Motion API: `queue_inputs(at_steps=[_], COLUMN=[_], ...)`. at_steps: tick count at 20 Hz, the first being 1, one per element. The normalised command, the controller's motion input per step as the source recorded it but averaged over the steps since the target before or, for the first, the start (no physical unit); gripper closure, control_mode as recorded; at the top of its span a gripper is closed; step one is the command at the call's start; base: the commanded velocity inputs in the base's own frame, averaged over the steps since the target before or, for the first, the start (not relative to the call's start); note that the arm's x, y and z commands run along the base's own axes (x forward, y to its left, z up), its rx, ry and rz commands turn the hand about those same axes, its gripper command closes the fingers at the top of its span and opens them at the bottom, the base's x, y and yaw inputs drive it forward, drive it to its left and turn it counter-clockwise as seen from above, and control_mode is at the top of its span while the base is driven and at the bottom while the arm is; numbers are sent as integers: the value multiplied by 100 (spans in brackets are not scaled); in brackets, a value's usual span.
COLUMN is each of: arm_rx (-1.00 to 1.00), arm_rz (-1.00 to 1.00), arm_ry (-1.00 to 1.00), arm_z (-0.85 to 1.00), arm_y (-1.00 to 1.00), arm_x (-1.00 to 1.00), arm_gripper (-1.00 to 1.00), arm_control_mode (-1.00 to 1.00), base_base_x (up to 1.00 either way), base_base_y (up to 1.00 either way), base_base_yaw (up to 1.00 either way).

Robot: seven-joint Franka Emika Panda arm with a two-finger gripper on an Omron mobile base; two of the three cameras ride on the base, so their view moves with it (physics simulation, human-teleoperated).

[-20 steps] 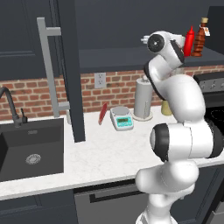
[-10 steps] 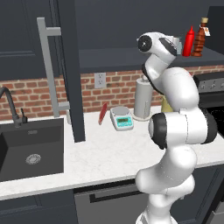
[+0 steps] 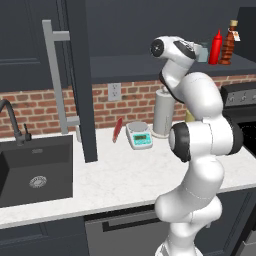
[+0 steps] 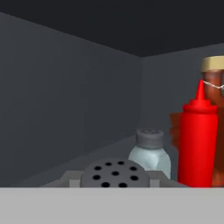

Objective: Put the shaker and condiment bottle from the counter next to their counterparts in the cabinet.

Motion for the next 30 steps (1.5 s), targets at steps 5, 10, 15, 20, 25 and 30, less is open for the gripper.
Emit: queue_inputs(at_steps=[5,10,15,20,25,30], arm_rx=[6,3,0,0,0,0], arm_rz=[-17,-16,-13,-12,-11,-8], arm_ry=[0,0,0,0,0,0], arm_z=[0,-1,-9,-4,-4,-8], arm_y=[-24,-20,-13,-10,-10,-4], arm_x=[18,18,23,24,36,53], arm_gripper=[100,100,100,100,100,100], arm_control_mode=[-100,-100,-100,-100,-100,-100], base_base_x=[0,0,0,0,0,0], base_base_y=[0,0,0,0,0,0], base_base_yaw=[0,0,0,0,0,0])
